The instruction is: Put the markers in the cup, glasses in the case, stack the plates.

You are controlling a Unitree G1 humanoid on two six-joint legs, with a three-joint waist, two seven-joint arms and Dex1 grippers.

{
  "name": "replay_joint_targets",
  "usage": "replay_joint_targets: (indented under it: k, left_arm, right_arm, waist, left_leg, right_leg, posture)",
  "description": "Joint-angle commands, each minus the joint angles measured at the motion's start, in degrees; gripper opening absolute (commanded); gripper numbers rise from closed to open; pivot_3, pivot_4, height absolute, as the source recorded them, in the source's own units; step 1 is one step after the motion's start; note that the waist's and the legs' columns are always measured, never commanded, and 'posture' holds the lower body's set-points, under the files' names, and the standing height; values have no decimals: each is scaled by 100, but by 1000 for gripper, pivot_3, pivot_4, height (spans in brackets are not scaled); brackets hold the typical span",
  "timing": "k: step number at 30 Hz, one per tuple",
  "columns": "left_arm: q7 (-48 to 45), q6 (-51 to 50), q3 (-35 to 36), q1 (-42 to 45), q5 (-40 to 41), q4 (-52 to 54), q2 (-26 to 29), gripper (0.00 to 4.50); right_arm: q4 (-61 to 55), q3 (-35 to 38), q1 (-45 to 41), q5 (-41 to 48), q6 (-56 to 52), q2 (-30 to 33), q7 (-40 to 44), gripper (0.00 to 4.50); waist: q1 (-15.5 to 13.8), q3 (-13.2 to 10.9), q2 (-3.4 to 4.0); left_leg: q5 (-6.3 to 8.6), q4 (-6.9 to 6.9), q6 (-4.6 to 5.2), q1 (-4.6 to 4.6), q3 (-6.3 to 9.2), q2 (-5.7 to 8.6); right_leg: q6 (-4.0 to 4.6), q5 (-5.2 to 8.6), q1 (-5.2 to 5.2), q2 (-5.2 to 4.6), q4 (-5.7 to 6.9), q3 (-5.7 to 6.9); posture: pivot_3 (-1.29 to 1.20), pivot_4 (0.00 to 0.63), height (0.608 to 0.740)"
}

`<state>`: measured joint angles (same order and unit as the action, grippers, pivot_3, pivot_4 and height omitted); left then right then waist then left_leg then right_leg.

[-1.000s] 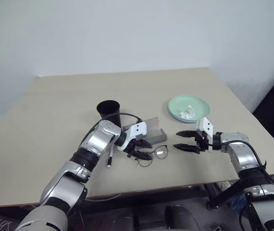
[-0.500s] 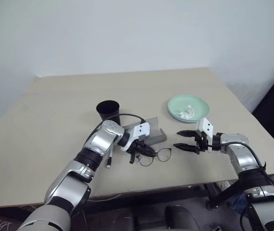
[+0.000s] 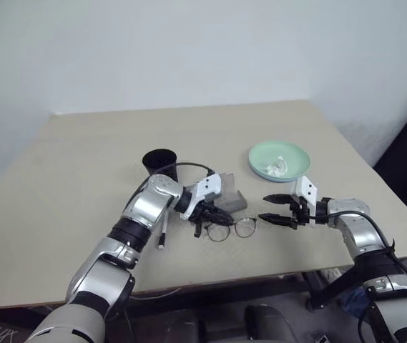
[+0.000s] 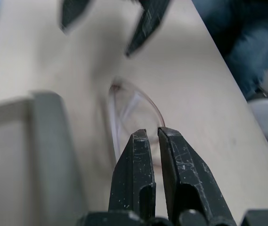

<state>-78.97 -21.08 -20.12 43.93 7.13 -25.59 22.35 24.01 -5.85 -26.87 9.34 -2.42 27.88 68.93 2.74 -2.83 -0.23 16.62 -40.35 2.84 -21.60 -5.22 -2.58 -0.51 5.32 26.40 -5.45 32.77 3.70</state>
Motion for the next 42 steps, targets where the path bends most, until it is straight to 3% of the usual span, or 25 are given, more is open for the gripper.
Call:
replay_joint_targets:
  k: [1,5,9,12,16,24,42]
  left_arm:
    - [78,-68,397,365,275,147,-33,250]
    - [193,-20,574,632,302,-53,-44,250]
    - [40,126,260,519,99,-57,25,250]
    - [-19,304,14,464,-120,-106,48,872]
    - [-117,592,-282,476,-414,-244,80,2178]
    - [-326,1054,-647,545,-855,-606,75,2178]
    - [-75,1165,-692,495,-1118,-1006,-345,2178]
  right_arm:
    - [-41,49,-217,61,110,55,16,3019]
    - [-18,42,-229,61,127,72,30,3019]
    - [-6,30,-226,49,142,71,17,3019]
    - [-11,29,-207,47,150,64,-5,3019]
    - [-36,24,-174,45,138,58,-33,3019]
    - [-79,19,-147,48,110,40,-113,3019]
    - [9,-22,-149,-7,161,64,-223,3019]
  waist:
    - [0,0,0]
    - [1,0,-1]
    - [5,0,0]
    - [4,0,0]
    - [3,0,-1]
    - [3,0,-1]
    - [5,-1,-2]
  left_leg:
    - [0,0,0,0,1,1]
    - [0,0,0,0,3,2]
    - [0,0,0,2,1,2]
    - [0,0,0,1,2,2]
    - [0,0,0,1,1,2]
    - [0,0,1,2,-4,2]
    - [0,0,1,3,-8,2]
  right_leg:
    - [0,0,0,0,0,0]
    - [0,0,-1,2,0,-2]
    - [0,0,-3,5,0,-8]
    - [0,0,-3,18,0,-24]
    - [0,0,-2,33,0,-49]
    - [0,0,2,49,0,-81]
    - [0,0,3,52,0,-92]
  posture:
    - [0,0,733]
    - [0,0,733]
    - [0,0,733]
    - [0,0,733]
    - [0,0,733]
    - [0,0,733]
    - [0,0,733]
